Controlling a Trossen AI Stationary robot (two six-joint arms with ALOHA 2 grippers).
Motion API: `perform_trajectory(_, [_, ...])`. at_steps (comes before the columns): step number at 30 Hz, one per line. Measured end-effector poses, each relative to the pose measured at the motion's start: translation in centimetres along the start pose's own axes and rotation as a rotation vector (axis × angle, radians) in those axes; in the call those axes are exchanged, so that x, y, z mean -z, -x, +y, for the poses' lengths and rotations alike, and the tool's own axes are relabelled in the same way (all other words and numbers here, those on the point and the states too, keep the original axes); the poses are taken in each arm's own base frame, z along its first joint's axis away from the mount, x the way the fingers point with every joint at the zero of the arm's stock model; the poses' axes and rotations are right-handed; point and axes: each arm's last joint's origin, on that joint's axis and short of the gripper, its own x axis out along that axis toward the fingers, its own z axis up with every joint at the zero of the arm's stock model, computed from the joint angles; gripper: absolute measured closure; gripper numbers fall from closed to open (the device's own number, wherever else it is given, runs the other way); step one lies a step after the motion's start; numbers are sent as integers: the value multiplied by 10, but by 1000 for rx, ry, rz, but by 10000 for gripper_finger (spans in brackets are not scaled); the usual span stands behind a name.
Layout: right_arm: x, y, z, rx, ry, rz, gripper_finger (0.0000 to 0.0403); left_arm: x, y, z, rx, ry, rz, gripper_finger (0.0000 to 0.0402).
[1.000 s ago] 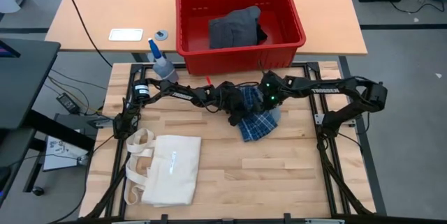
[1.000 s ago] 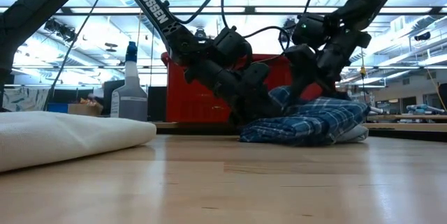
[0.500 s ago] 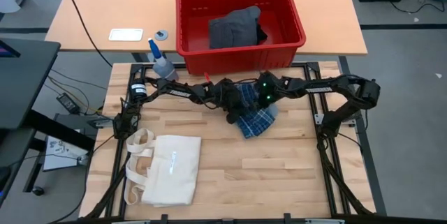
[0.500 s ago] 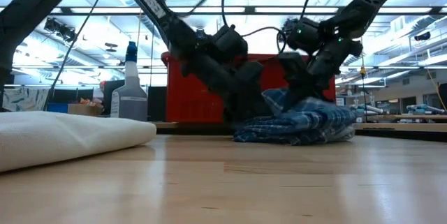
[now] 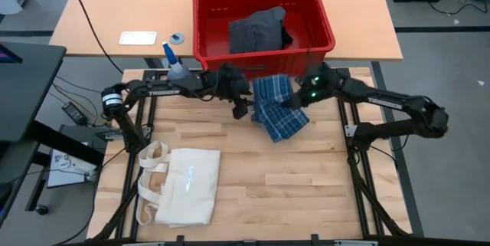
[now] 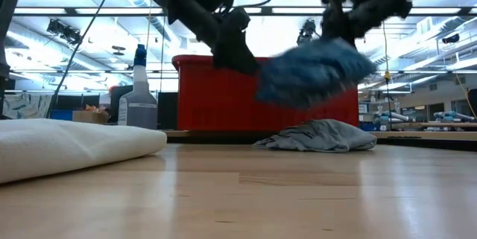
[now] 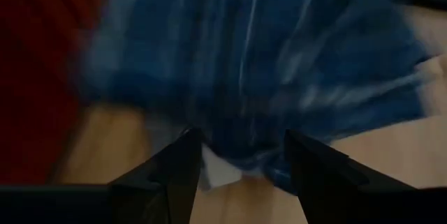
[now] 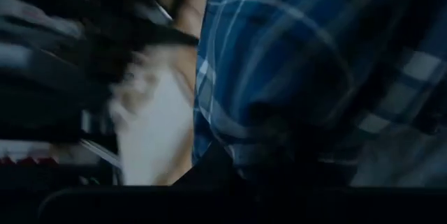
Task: Fold laundry
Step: Put the folded blue checkered polo shirt into the red bin
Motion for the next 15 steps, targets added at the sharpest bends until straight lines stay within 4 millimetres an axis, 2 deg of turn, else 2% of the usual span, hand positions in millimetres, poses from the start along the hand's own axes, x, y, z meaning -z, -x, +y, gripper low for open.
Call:
perform_trajectory(3, [-15, 24, 20, -42, 36, -119, 358, 1, 2, 5, -15, 8, 2, 192])
perform_trajectory(7, [-48, 51, 34, -16, 91, -286, 358, 0, 1, 2, -9, 29, -20, 192])
perform_trajectory(11, [-93, 66, 39, 17, 140, -403, 358, 13, 6, -16, 2, 40, -64, 201])
perform_trajectory(15, [-148, 72, 37, 48, 199, -477, 358, 27, 32, -29, -99, 43, -168, 222])
